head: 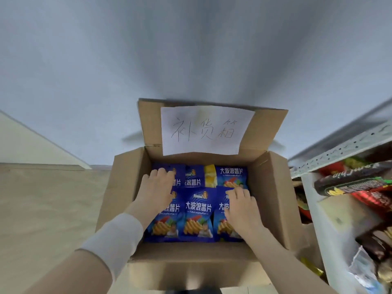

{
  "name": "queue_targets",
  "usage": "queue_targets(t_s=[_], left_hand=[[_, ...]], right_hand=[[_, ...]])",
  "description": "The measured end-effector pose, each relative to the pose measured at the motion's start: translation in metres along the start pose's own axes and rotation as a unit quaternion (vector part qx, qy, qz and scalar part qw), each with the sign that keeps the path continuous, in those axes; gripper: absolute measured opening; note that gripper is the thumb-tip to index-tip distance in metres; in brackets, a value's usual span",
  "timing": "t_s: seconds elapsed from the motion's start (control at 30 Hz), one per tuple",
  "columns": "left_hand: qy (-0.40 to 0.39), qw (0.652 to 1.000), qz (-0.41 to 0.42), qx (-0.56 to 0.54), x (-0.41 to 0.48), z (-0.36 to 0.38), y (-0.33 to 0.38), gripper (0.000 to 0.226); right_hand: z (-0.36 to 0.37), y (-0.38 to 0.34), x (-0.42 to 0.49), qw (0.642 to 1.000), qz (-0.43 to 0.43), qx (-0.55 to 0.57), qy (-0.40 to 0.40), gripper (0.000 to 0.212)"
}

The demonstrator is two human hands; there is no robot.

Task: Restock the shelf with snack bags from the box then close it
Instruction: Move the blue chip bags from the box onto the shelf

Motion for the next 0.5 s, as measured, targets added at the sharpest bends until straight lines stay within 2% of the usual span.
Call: queue_targets(t_s=[0.07, 0.13, 0.2, 0.27, 0.37, 0.43, 0.5], left_hand=[[-0.032, 0.998, -0.024, -0.037, 0.009, 0.042, -0.009, 0.042], [-0.065, 0.993, -0.054, -0.088, 0.016, 0.085, -0.017, 0.045], [-0.098, 0.976, -0.111, -0.161, 0.026, 0.131, -0.027, 0.053], [-0.113, 0.932, -0.203, -0.279, 0.039, 0.183, -0.038, 0.065], [-0.095, 0.835, -0.326, -0.433, 0.057, 0.254, -0.048, 0.093], [-0.091, 0.795, -0.366, -0.475, 0.069, 0.292, -0.049, 0.105], [-0.073, 0.774, -0.385, -0.497, 0.079, 0.319, -0.049, 0.108]], right_hand=[[0.041, -0.006, 0.011, 0.999, 0.006, 0.013, -0.047, 0.052], [0.083, -0.006, 0.019, 0.998, 0.020, 0.021, -0.062, 0.053], [0.126, -0.004, 0.029, 0.991, 0.055, 0.075, -0.098, 0.051], [0.175, -0.003, 0.044, 0.985, 0.075, 0.092, -0.128, 0.051], [0.242, 0.005, 0.062, 0.957, 0.147, 0.201, -0.149, 0.063], [0.278, 0.007, 0.070, 0.922, 0.208, 0.278, -0.170, 0.072], [0.308, 0.009, 0.077, 0.890, 0.255, 0.335, -0.177, 0.079]])
Point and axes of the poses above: each hand's wrist, its own x-axis towards the middle knuckle, its own z-axis out of the palm, y = z × x, the point moved 4 cm from there along x, towards the middle knuckle, and after that the axes turned 1 degree about x, right-handed, at the moved point
